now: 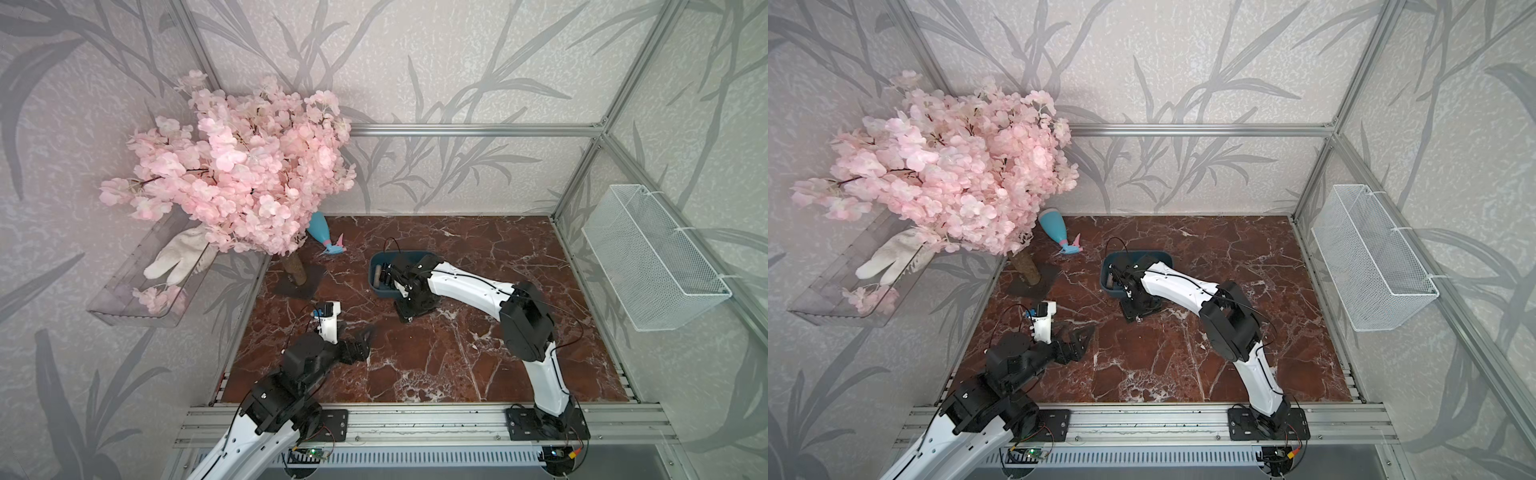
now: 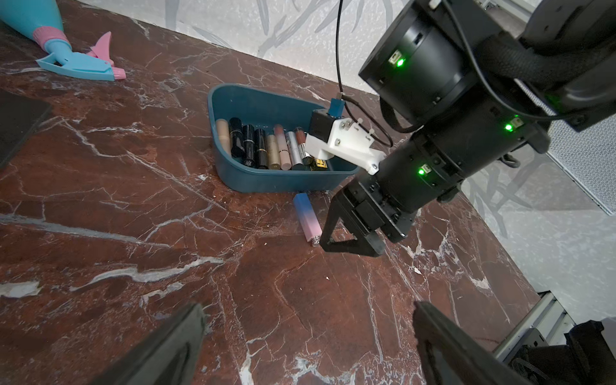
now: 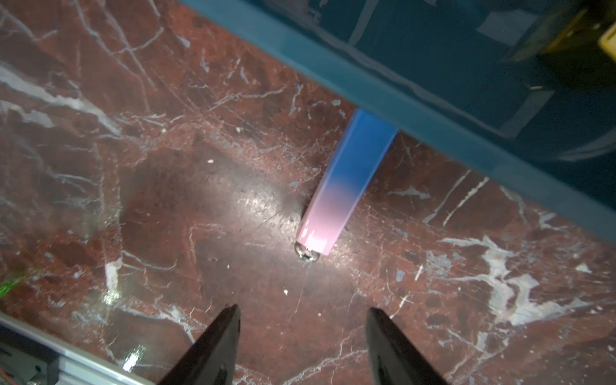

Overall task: Put the lipstick into the storage box
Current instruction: Pick up the lipstick at the center of the board.

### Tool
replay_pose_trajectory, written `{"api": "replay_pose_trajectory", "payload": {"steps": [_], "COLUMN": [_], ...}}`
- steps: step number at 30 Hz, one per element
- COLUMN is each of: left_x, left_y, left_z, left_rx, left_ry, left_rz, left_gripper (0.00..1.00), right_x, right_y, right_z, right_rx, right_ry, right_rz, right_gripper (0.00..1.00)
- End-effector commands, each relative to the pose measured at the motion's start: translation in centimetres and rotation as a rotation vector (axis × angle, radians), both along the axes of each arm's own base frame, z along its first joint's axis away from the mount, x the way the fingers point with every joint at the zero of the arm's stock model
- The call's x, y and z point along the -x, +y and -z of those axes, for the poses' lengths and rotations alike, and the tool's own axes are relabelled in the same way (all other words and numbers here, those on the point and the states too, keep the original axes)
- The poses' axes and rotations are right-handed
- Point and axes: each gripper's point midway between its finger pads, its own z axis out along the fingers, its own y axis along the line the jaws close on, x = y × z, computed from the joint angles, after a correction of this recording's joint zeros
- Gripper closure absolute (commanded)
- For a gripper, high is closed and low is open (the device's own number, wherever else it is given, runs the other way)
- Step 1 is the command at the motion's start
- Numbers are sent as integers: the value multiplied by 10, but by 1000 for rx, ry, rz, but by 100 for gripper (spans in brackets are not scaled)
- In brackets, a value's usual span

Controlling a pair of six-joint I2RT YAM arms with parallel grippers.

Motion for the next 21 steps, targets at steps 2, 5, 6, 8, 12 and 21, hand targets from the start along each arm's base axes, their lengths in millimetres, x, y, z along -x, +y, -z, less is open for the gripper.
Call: {"api": "replay_pose_trajectory", "payload": {"steps": [2,5,6,8,12,21], "left_x": [0,0,0,0,0,-1], "left_y": [-2,-1,-1,1,2,3], "left_z": [-1,-4,-5,-6,-7,-10], "left_rx": [-22,-33,-37,-44,-48,-49], "left_ry": [-5,-16,-19,-24,-30,-40], "left_rz": [21,23,22,18,15,8], "left_gripper": [0,0,0,0,0,0], "right_x": [-16,-19,-20,-22,-27,-35], "right_y": [10,11,11,11,14,16], "right_z": [0,7,9,13,17,29], "right_rx": [1,18,23,32,42,82], "right_ry": [-65,-71,-74,-78,-86,-86], "right_rz": [46,56,59,64,67,60], "right_gripper": [38,38,38,39,40,42]}}
